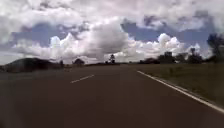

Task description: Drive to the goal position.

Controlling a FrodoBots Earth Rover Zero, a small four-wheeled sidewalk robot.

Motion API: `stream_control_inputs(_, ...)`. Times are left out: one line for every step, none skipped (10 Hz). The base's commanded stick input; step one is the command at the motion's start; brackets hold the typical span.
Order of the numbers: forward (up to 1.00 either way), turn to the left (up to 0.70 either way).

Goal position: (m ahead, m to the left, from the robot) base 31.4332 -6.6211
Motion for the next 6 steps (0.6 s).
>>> stream_control_inputs(1.0, 0.0)
stream_control_inputs(1.0, 0.0)
stream_control_inputs(1.0, 0.0)
stream_control_inputs(1.0, 0.0)
stream_control_inputs(1.0, 0.0)
stream_control_inputs(1.0, 0.0)
